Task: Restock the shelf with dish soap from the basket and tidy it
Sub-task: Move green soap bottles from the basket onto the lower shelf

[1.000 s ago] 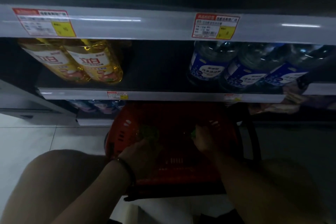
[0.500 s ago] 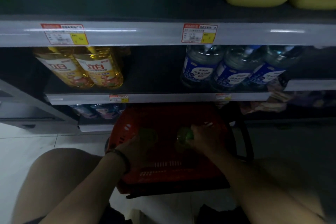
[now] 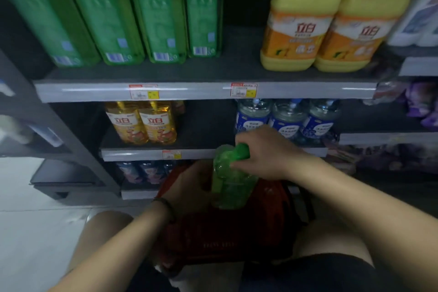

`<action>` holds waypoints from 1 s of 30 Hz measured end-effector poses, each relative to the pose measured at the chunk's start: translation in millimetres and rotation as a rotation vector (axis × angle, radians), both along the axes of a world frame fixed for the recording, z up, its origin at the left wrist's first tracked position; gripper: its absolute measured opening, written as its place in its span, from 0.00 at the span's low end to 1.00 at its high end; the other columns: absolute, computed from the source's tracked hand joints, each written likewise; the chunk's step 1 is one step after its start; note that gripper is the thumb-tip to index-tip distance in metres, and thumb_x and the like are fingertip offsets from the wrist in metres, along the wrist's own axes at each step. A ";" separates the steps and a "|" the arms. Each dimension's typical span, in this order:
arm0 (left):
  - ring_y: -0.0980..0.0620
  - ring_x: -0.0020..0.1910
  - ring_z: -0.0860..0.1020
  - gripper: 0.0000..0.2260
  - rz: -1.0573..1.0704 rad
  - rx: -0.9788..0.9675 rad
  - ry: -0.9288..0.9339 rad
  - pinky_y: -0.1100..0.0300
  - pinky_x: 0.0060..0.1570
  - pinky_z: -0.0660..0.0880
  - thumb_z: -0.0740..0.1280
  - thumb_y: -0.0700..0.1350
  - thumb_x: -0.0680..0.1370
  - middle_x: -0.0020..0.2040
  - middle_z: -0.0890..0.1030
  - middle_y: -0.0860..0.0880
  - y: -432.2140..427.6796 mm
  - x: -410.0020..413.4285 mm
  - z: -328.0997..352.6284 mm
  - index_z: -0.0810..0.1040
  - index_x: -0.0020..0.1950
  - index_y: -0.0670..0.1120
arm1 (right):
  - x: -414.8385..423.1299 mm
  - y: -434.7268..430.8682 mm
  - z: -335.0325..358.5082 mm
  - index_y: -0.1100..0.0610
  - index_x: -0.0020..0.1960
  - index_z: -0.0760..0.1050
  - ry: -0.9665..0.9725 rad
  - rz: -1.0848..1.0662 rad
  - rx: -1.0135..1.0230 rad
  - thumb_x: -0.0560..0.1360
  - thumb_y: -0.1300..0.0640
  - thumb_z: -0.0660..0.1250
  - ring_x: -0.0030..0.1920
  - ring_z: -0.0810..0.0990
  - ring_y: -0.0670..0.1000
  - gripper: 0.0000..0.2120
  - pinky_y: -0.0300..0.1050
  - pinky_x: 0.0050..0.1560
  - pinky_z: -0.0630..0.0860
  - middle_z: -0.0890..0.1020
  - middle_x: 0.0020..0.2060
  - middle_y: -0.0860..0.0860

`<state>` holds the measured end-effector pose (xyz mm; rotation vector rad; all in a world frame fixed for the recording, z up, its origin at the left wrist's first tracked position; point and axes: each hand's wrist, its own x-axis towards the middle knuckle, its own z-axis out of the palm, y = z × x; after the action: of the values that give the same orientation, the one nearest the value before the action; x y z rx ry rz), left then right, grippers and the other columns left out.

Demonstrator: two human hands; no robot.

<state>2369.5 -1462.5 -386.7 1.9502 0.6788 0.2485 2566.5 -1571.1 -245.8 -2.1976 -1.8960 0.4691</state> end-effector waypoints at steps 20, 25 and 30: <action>0.54 0.54 0.87 0.14 0.277 -0.081 -0.454 0.64 0.50 0.82 0.78 0.43 0.76 0.54 0.89 0.52 41.1 6.4 200.8 0.85 0.61 0.46 | 11.0 50.2 110.7 0.44 0.68 0.71 0.633 -0.214 0.403 0.64 0.46 0.87 0.56 0.84 0.44 0.39 0.39 0.51 0.82 0.82 0.56 0.41; 0.54 0.52 0.88 0.10 0.353 -0.181 -0.483 0.62 0.44 0.84 0.75 0.48 0.79 0.51 0.89 0.53 71.7 24.5 223.2 0.86 0.58 0.47 | 14.8 75.9 89.7 0.43 0.68 0.75 0.714 -0.145 0.345 0.72 0.51 0.84 0.54 0.87 0.39 0.29 0.40 0.53 0.84 0.88 0.56 0.40; 0.61 0.47 0.87 0.14 0.324 -0.220 -0.440 0.57 0.53 0.84 0.75 0.55 0.78 0.49 0.89 0.57 107.6 44.6 241.3 0.82 0.59 0.50 | 26.0 120.3 96.6 0.52 0.64 0.81 0.939 -0.204 0.422 0.73 0.63 0.81 0.53 0.90 0.52 0.22 0.57 0.58 0.86 0.90 0.53 0.49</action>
<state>2414.1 -1354.9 -145.3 1.5000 0.6908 0.7462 2592.5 -1450.9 -149.2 -1.4608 -1.1169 0.7890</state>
